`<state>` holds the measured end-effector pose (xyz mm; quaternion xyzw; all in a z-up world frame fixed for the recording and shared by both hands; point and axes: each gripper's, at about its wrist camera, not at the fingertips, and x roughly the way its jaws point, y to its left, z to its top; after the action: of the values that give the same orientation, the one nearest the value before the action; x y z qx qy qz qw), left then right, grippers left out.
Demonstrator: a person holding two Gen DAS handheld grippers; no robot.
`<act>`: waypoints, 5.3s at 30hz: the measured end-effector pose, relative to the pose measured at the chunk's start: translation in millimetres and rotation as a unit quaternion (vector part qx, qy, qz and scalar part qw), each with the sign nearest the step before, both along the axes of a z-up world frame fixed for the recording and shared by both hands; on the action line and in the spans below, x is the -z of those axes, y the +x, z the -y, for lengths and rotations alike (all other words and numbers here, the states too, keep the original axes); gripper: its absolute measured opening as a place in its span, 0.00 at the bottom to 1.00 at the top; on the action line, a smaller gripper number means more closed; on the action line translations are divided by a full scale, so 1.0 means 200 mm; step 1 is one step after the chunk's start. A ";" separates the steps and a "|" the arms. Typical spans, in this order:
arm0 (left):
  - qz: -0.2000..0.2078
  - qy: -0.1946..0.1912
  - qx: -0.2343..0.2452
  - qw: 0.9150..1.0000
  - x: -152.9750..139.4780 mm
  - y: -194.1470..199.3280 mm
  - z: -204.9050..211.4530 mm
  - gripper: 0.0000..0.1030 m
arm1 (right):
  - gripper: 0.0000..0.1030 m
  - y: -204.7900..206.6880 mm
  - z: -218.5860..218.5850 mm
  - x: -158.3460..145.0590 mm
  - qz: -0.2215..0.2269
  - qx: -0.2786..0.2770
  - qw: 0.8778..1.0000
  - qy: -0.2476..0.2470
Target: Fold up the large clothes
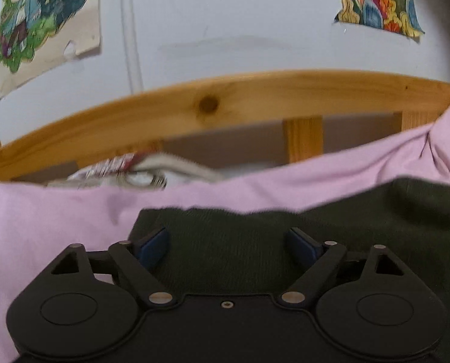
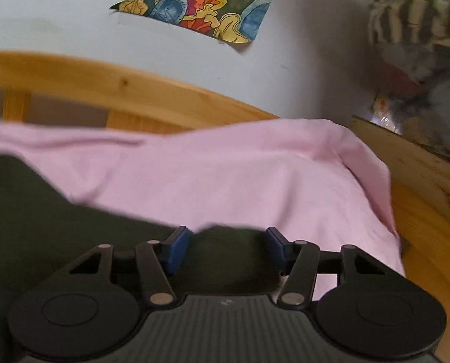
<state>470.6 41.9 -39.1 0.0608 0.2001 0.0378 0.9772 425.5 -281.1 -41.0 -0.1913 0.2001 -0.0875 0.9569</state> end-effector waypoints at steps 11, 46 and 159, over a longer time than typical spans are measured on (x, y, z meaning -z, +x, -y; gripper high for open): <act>0.014 0.031 0.010 0.999 0.11 -0.09 -0.06 0.83 | 0.62 -0.11 -0.02 0.07 0.049 -0.005 0.998 -0.029; -0.069 -0.066 0.063 0.993 -0.10 -0.88 -0.30 0.99 | 1.00 -0.69 -0.20 -0.33 0.011 -0.206 0.977 0.059; -0.142 0.158 0.190 0.958 -0.34 -1.27 0.32 0.09 | 0.87 -1.82 -0.10 0.00 -0.108 -0.303 0.945 -0.055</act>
<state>217.1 -23.0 29.7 0.2559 0.3133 -0.1269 0.9057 62.4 -262.0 -40.9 -0.3038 0.2293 0.2172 0.8989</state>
